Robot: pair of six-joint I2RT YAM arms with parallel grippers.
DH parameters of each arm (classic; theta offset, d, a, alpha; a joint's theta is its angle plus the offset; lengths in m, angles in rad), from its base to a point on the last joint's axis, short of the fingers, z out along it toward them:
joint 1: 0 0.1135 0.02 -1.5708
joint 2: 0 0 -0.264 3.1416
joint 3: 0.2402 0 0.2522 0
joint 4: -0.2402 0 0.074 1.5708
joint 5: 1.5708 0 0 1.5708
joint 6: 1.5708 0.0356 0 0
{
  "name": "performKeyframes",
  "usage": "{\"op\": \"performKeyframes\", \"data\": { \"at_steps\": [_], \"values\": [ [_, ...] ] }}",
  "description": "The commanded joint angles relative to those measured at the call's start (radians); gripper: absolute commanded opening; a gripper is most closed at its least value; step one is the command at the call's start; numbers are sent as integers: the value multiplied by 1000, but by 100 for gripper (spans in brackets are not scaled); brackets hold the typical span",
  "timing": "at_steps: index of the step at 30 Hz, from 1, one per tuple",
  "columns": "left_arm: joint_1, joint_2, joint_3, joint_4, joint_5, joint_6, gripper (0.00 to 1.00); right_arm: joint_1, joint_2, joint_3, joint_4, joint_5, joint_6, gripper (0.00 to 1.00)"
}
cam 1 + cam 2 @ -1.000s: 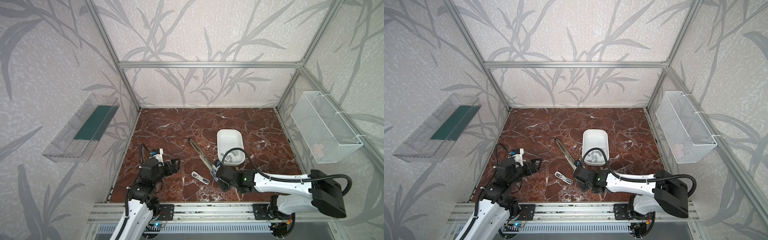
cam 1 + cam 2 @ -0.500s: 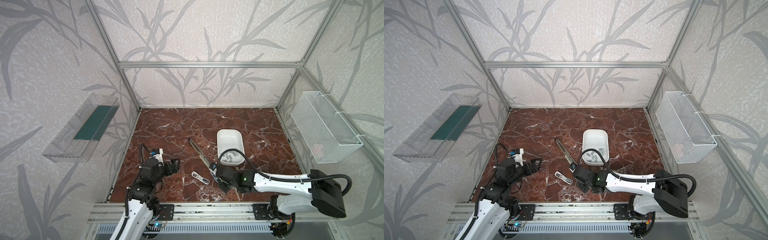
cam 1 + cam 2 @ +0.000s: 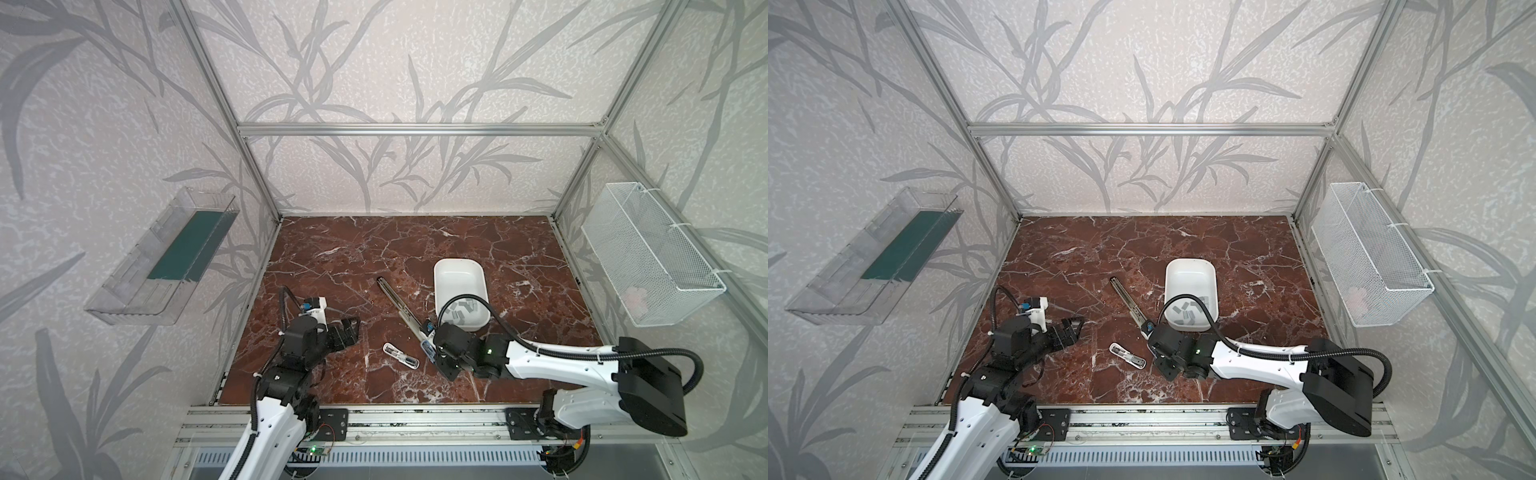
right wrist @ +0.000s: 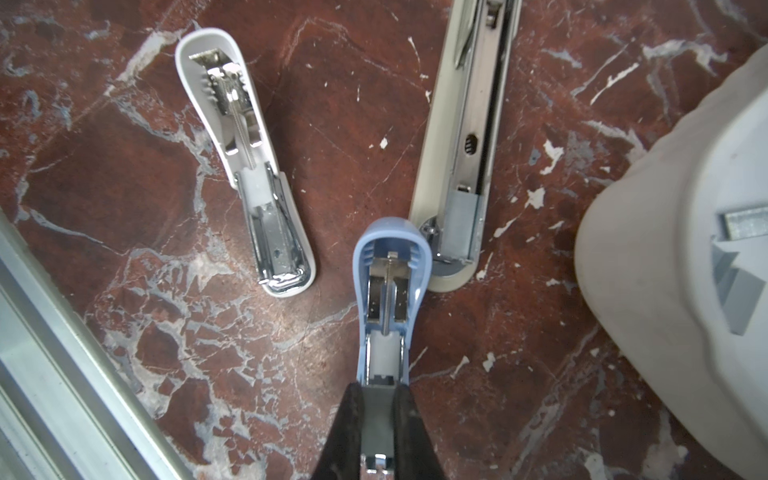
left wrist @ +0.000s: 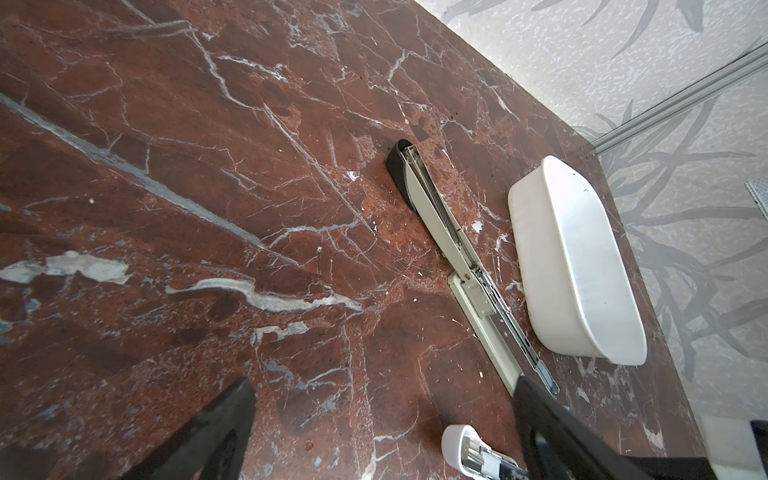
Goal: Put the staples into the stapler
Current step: 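Lower the staple strip into the light-blue stapler channel with the right gripper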
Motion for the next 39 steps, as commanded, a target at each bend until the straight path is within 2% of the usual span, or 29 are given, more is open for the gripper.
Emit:
{"op": "performKeyframes", "data": {
  "at_steps": [1,16,34,39],
  "values": [
    [1,0,-6,6,-17,-7,97,1,15,-2,-6,-1,13,3],
    [1,0,-6,7,-15,-8,97,1,70,19,-24,5,15,3],
    [1,2,-8,11,-16,-7,97,1,67,10,-22,-6,26,3],
    [1,3,-8,11,-16,-7,97,1,67,3,-29,-10,46,6]
  ]
}}
